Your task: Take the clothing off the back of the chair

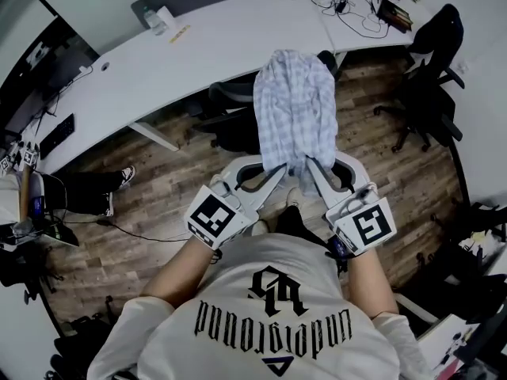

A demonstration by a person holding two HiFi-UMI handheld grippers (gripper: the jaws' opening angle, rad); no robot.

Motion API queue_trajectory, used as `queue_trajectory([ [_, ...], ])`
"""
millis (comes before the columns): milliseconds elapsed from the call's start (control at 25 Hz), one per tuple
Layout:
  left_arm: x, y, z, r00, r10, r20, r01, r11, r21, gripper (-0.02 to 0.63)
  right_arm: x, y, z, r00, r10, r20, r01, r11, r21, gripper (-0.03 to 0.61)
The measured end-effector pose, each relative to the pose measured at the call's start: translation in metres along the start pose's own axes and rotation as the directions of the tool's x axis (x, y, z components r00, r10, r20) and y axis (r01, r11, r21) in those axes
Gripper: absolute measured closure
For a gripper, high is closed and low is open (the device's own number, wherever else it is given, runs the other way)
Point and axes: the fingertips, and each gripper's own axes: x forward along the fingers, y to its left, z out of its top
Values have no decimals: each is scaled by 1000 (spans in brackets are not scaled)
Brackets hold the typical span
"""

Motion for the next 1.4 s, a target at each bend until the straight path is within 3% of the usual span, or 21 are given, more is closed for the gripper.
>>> queue_trajectory([
  [200, -10, -33, 3, 998, -68, 3, 68, 998, 15, 541, -29, 21, 1, 998, -58, -9, 59, 998, 8, 518],
  [400, -15, -60, 12, 996, -86, 5, 86, 996, 23, 541, -55, 31, 6, 997, -75, 0, 75, 997, -2, 518],
  [720, -15, -111, 11, 998, -60, -22, 60, 998, 3, 541, -103, 50, 2, 1000, -29, 8, 29, 999, 20, 518],
  [1080, -31, -198, -4, 998, 3, -61, -3, 1000, -13, 541, -181, 94, -14, 999, 43, 31, -44, 998, 41, 518],
  [1400, -56, -266, -18, 997, 40, -70, -39, 999, 19, 541, -245, 135, -28, 995, 89, 33, -92, 993, 79, 518],
])
